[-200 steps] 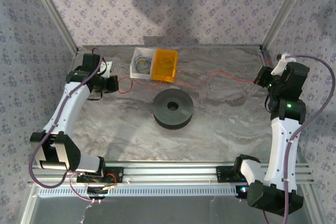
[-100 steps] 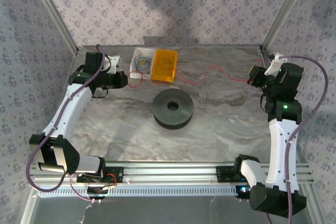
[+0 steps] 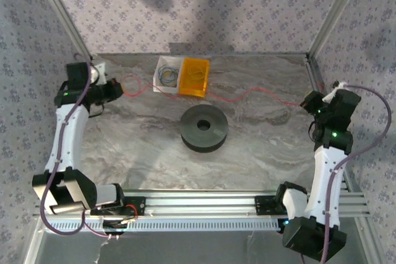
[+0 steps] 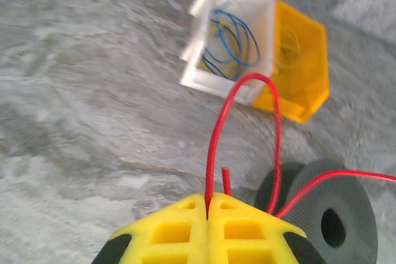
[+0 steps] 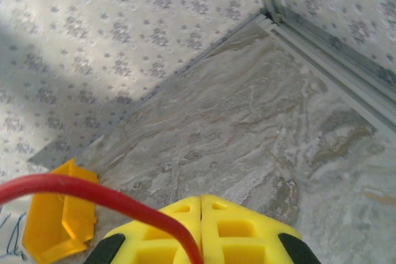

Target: Wrap the cables

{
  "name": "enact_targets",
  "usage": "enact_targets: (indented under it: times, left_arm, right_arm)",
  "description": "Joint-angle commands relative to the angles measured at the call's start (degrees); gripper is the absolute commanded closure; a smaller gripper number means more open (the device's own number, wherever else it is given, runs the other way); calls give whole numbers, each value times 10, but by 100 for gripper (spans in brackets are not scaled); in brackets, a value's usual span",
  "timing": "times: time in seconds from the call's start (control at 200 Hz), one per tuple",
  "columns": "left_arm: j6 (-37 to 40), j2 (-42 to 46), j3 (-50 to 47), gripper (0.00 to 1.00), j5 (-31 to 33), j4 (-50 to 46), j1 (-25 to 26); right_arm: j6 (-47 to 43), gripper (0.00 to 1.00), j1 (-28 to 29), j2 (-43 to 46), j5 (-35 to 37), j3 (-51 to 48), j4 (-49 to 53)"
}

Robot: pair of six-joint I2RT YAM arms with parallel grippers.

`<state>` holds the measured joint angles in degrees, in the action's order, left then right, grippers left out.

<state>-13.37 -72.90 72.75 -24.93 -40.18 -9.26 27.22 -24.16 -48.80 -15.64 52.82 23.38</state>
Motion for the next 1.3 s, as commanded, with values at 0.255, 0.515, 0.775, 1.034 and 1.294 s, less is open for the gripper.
enact_targets:
  times: [0.255,0.515,0.775,1.034,1.294]
  left_arm:
    - [-27,26,-11,100,-23,11,-61]
    - [-19,24,-15,100,-14,21,-86]
    - [-19,27,-6,100,-16,22,-149]
    - [-36,38,-2,100,-6,43,-169]
    - [-37,44,2,100,-22,48,-164]
  right_arm:
    - [312,100,-100,45,-66,-174,-278]
    - [419,100,-133,42,-55,-225,-359]
    - [460,100,-158,37,-40,-246,-372]
    - [510,100,-170,32,-24,-279,-401]
    - [488,100,-149,24,-22,-259,-364]
